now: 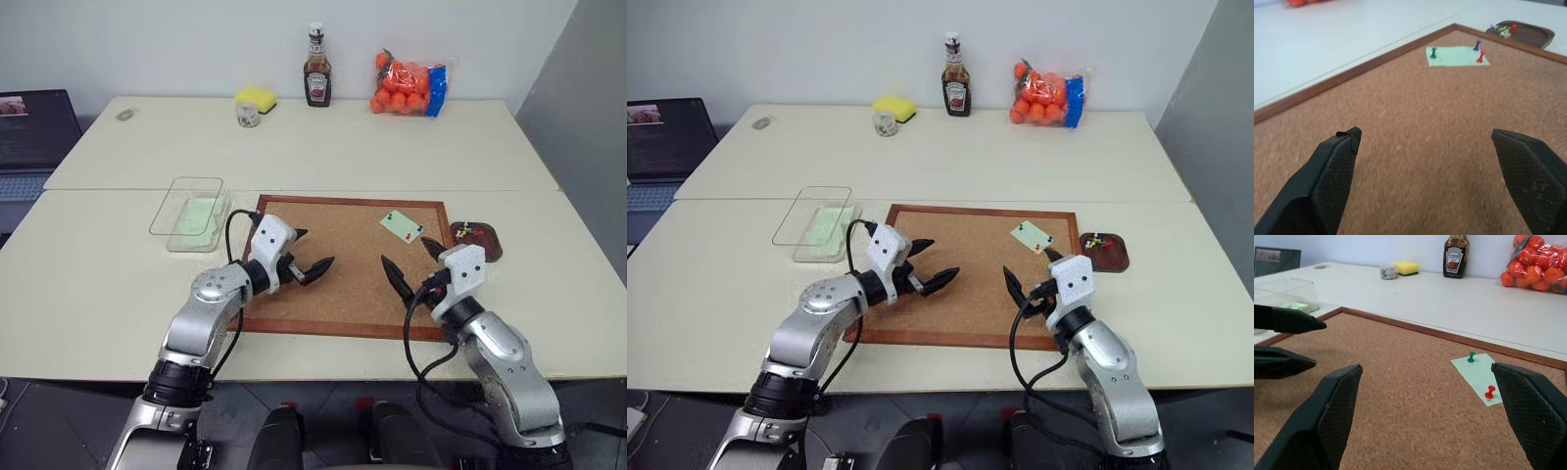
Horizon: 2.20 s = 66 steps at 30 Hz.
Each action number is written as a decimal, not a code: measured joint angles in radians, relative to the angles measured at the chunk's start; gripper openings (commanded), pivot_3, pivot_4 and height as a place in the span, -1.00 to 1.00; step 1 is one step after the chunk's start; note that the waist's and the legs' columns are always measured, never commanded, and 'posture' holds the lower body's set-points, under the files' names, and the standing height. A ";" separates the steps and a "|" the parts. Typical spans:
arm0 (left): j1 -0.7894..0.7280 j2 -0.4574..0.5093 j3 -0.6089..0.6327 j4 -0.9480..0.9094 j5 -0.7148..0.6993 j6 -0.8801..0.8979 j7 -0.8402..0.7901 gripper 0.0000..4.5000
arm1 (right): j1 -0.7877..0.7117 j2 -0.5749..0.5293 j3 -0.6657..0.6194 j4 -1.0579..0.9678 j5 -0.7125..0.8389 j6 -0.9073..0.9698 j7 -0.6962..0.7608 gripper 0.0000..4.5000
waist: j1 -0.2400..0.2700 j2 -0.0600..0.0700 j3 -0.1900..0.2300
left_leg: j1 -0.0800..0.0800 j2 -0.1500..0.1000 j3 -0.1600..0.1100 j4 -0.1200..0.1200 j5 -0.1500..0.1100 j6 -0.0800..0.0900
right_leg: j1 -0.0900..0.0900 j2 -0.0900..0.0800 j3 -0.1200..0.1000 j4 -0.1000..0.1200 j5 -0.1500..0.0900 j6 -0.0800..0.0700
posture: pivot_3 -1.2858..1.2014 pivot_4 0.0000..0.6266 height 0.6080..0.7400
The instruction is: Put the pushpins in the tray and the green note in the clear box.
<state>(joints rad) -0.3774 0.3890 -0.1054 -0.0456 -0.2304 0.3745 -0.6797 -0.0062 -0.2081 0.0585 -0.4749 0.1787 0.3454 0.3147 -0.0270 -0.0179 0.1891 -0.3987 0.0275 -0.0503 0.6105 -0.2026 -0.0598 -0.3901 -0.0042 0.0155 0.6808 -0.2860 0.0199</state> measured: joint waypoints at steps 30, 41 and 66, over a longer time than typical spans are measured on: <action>-0.048 -0.002 -0.062 0.148 0.109 0.009 -0.010 -0.98 | -0.576 0.038 -0.058 0.624 -0.043 0.185 -0.141 1.00 | -0.004 0.000 0.000 | 0.000 0.000 0.001 0.000 0.000 0.000 | 0.000 0.001 0.001 0.000 0.002 -0.003 | 0.03 -0.52 1.00; -0.033 -0.002 -0.066 0.125 0.122 0.009 -0.008 -0.98 | -0.700 0.057 -0.057 0.885 -0.066 0.096 -0.136 1.00 | -0.005 0.000 0.000 | 0.000 0.000 0.001 0.000 0.000 0.000 | 0.000 0.000 0.001 0.000 0.002 -0.003 | 0.03 -0.52 1.00; -0.013 -0.001 -0.066 0.096 0.153 0.005 -0.006 -1.00 | -0.700 0.067 -0.033 0.947 -0.115 0.053 -0.120 -0.99 | -0.005 0.000 0.000 | 0.000 0.000 0.001 0.000 0.000 0.000 | 0.000 0.001 0.001 0.000 0.002 -0.003 | 0.03 -0.52 1.00</action>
<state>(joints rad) -0.3903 0.3877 -0.1711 0.0509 -0.0777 0.3796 -0.6858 -0.7065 -0.1412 0.0255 0.4724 0.0640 0.3988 0.1947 -0.0319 -0.0182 0.1887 -0.3983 0.0279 -0.0491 0.6106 -0.2025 -0.0596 -0.3902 -0.0036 0.0166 0.6807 -0.2836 0.0170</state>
